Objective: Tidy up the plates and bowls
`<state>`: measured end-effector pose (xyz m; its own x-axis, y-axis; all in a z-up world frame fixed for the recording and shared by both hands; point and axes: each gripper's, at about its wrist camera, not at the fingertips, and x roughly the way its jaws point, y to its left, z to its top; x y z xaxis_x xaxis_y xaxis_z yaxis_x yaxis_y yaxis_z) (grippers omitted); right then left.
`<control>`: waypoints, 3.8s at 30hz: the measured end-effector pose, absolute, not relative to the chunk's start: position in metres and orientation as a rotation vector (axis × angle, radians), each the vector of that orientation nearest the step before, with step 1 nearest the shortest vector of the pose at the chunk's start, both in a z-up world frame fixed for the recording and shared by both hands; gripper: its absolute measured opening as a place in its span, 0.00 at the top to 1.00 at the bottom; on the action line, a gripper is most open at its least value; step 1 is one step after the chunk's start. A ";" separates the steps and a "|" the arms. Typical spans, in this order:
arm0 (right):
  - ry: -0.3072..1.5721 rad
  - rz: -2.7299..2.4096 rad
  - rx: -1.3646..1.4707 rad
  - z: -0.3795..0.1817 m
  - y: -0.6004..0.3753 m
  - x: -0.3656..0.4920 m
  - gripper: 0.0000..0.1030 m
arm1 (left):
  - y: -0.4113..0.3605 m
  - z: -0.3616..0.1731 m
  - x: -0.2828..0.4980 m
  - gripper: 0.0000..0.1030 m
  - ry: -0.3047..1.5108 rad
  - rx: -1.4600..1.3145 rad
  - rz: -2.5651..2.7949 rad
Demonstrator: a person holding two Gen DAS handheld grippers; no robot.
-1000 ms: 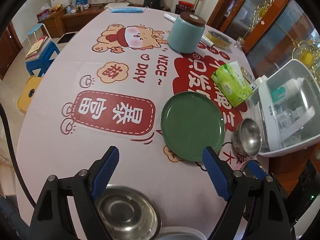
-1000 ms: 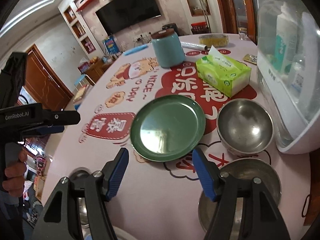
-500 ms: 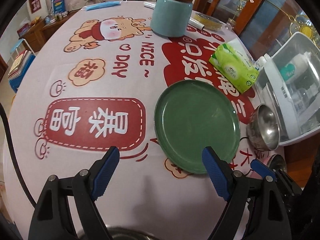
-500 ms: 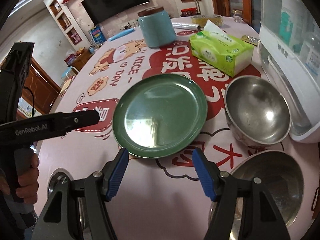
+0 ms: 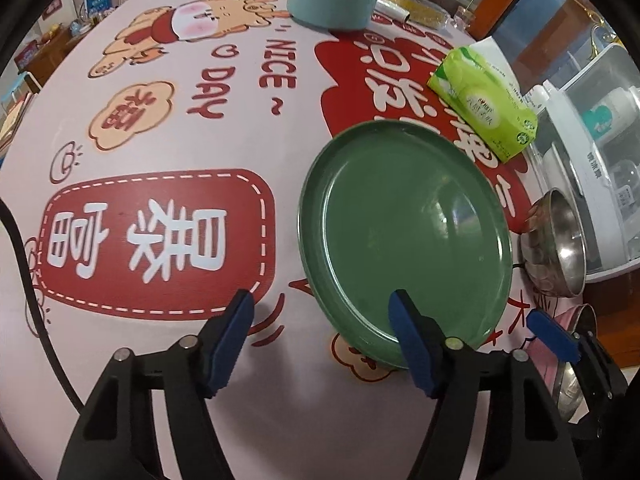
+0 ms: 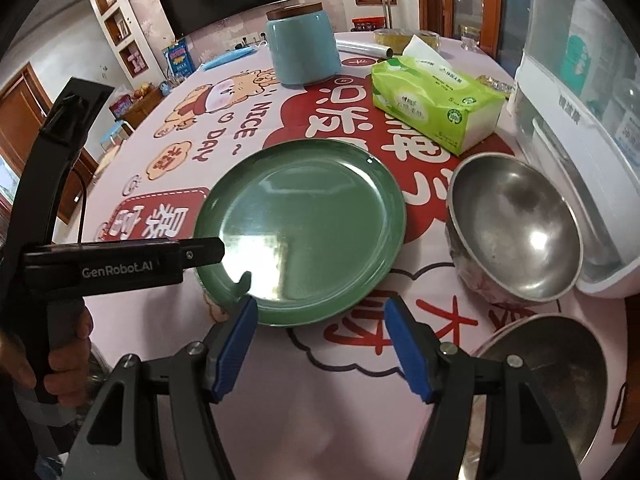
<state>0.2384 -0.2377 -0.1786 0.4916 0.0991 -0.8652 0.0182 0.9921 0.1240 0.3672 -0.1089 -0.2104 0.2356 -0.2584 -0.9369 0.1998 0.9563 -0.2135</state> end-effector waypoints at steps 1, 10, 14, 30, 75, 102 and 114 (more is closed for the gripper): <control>1.057 0.042 0.108 -0.179 -0.237 0.239 0.36 | -0.110 -0.213 0.368 0.42 1.301 -0.050 -0.316; 1.049 0.026 0.070 -0.182 -0.235 0.242 0.35 | -0.118 -0.215 0.369 0.74 1.271 -0.017 -0.345; 1.049 0.022 0.063 -0.182 -0.233 0.242 0.35 | -0.118 -0.216 0.369 0.79 1.272 -0.025 -0.359; 1.058 0.024 0.043 -0.184 -0.231 0.243 0.35 | -0.116 -0.209 0.359 0.82 1.276 0.121 -0.399; 0.995 0.156 0.108 -0.190 -0.239 0.246 0.73 | -0.088 -0.210 0.353 0.80 1.307 0.122 -0.371; 1.025 0.188 0.255 -0.199 -0.247 0.245 1.00 | -0.088 -0.211 0.356 0.80 1.281 0.098 -0.364; 1.002 0.143 0.249 -0.194 -0.255 0.242 0.99 | -0.088 -0.211 0.356 0.80 1.280 0.099 -0.363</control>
